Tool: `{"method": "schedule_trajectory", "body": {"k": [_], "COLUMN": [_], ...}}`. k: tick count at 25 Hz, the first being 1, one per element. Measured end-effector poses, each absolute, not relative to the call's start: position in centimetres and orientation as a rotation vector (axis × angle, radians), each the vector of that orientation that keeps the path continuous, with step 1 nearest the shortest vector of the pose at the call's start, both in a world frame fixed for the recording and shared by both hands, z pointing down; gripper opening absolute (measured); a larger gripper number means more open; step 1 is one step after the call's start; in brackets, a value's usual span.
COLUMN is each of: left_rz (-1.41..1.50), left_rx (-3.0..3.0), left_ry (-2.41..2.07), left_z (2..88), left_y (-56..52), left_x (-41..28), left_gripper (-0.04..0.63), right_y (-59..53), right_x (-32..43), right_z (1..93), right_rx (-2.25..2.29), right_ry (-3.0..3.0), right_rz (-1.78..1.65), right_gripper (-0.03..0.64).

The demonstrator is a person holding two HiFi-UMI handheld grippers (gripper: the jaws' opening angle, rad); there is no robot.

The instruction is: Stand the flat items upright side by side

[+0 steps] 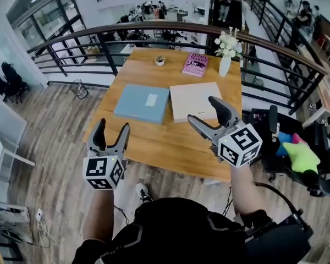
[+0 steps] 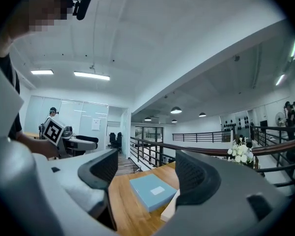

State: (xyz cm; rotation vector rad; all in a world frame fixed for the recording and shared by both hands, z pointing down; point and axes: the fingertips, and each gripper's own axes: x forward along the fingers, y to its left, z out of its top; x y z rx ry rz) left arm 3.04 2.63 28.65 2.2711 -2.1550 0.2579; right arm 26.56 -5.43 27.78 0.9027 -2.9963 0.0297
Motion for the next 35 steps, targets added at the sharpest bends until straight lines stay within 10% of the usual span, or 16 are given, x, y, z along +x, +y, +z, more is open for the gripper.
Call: {"method": "schedule_trajectory", "body": {"k": [17, 35], "left_rz": [0.285, 0.401], "left_rx": [2.444, 2.493], "left_ry": [-1.899, -1.630], "left_z": [30.7, 37.0], "left_y": [-5.8, -10.9], "left_x": [-15.3, -20.0], "left_gripper": [0.331, 0.331], "right_y": [-10.6, -13.2], "right_x": [11.7, 8.4], "right_z": [27.9, 32.8], "right_rx": [1.168, 1.319], "right_ry": [-2.784, -2.658], "right_rz": [0.026, 0.086], "right_gripper": [0.382, 0.370]}}
